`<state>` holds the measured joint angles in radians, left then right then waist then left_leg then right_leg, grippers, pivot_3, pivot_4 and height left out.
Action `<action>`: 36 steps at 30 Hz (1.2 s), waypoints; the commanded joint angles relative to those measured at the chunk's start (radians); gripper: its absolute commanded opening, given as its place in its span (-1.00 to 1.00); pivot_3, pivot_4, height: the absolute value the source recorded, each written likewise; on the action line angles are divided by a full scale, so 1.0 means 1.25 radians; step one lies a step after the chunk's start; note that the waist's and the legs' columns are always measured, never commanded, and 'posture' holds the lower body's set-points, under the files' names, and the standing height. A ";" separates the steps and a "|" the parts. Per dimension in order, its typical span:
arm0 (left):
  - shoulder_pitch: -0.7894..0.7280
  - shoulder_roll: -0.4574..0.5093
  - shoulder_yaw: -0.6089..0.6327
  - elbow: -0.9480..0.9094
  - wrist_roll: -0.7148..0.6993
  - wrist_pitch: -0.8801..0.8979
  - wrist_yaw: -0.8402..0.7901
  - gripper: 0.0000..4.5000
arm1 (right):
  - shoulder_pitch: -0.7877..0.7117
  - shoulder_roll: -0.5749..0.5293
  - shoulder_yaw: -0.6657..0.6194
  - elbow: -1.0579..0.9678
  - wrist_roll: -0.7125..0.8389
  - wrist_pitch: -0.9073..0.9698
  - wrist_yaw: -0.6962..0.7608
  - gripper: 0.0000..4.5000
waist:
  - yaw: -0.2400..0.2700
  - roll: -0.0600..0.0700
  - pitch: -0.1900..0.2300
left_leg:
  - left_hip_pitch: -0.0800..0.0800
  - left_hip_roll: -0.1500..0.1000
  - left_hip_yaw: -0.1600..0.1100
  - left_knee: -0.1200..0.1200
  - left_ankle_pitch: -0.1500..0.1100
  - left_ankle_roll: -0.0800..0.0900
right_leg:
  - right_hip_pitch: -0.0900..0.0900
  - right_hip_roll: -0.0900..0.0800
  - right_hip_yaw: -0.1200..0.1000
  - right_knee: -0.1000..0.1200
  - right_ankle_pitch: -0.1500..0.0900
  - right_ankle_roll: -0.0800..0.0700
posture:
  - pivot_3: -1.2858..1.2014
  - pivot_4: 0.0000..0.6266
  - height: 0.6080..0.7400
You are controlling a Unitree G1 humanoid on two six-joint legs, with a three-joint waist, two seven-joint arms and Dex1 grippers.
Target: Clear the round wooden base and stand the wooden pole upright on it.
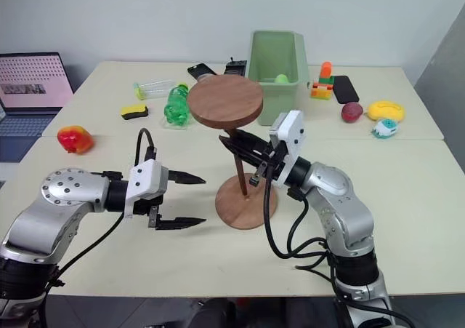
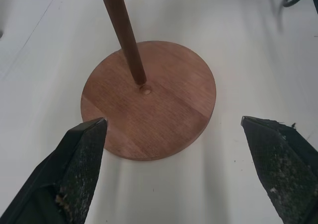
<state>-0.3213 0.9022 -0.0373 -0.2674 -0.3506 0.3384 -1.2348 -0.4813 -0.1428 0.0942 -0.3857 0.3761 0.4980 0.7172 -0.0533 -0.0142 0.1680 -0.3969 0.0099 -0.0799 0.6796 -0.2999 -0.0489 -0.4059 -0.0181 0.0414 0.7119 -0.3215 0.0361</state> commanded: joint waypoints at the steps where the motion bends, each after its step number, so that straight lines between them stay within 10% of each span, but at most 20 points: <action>1: -0.009 0.001 0.001 -0.003 -0.001 -0.015 -0.004 1.00 | 0.003 -0.006 0.007 -0.011 0.018 -0.031 -0.003 -0.89 | 0.000 0.000 0.000 | 0.000 0.000 0.000 0.000 0.000 0.000 | 0.000 0.000 0.000 0.000 0.000 0.000 | 0.03 -0.52 1.00; 36: 0.034 0.011 0.013 0.001 0.003 -0.045 -0.017 1.00 | 0.048 -0.036 0.059 0.040 -0.006 -0.124 -0.022 -0.89 | 0.000 0.000 0.000 | 0.000 0.000 0.000 0.000 0.000 0.000 | 0.000 0.000 0.000 0.000 0.000 0.000 | 0.03 -0.52 1.00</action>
<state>-0.2804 0.9059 -0.0383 -0.2626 -0.3465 0.2983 -1.2544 -0.4316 -0.1783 0.1615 -0.3400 0.3747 0.3561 0.6921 -0.0532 -0.0143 0.1680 -0.3966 0.0098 -0.0798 0.6796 -0.2999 -0.0488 -0.4056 -0.0181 0.0415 0.7120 -0.3215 0.0361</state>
